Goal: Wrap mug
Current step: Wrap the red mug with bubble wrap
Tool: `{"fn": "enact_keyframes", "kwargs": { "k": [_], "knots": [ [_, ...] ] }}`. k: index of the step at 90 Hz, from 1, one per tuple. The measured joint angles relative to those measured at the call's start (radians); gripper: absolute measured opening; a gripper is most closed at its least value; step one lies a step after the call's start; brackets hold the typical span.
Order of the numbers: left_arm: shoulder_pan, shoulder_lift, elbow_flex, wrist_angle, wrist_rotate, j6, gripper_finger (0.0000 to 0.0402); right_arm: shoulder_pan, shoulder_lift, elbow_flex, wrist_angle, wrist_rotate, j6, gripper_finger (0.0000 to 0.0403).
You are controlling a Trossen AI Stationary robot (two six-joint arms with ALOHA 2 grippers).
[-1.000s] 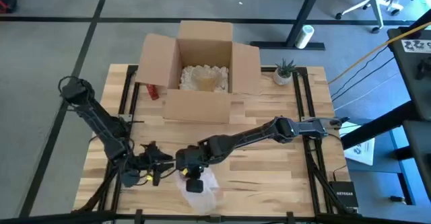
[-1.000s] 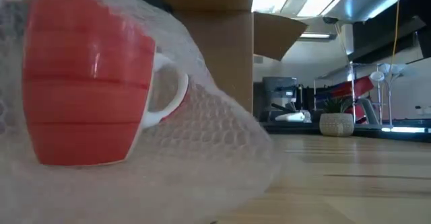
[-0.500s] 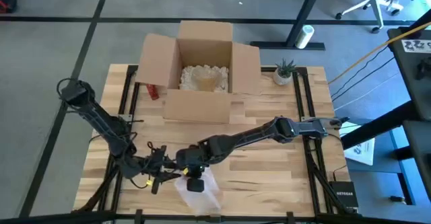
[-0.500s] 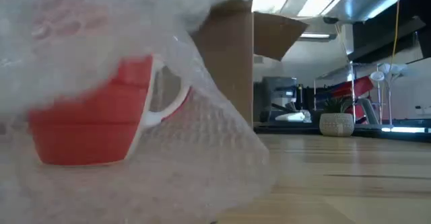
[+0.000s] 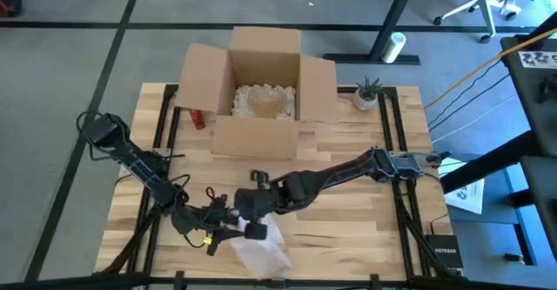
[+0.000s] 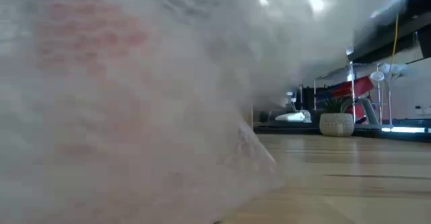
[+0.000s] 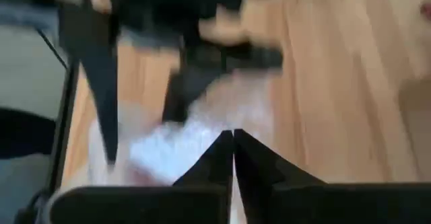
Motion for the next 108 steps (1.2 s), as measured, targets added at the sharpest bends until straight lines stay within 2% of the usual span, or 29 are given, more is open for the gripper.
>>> {"fn": "enact_keyframes", "kwargs": {
  "k": [34, 56, 75, 84, 95, 108],
  "knots": [
    [-0.034, 0.000, 0.020, -0.017, 0.004, 0.028, 0.0129, -0.006, 0.104, -0.006, 0.015, -0.267, 0.033, 0.0000],
    [-0.091, -0.038, 0.020, -0.042, -0.010, 0.018, 0.0129, -0.002, 0.145, -0.002, 0.027, -0.302, 0.059, 0.0000],
    [-0.200, -0.111, 0.021, -0.127, -0.186, 0.004, 0.0129, -0.009, 0.193, -0.004, 0.046, -0.308, 0.058, 0.0000],
    [-0.251, -0.128, 0.021, -0.174, -0.265, -0.057, 0.0129, -0.016, 0.201, -0.004, 0.060, -0.287, 0.059, 0.0000],
    [-0.275, -0.117, 0.020, -0.244, -0.273, -0.195, 0.0129, -0.022, 0.204, -0.004, 0.086, -0.214, 0.079, 0.0000],
    [-0.261, -0.059, 0.020, -0.227, -0.254, -0.277, 0.0129, -0.029, 0.208, -0.006, 0.165, -0.130, 0.121, 0.0000]
  ]
}}
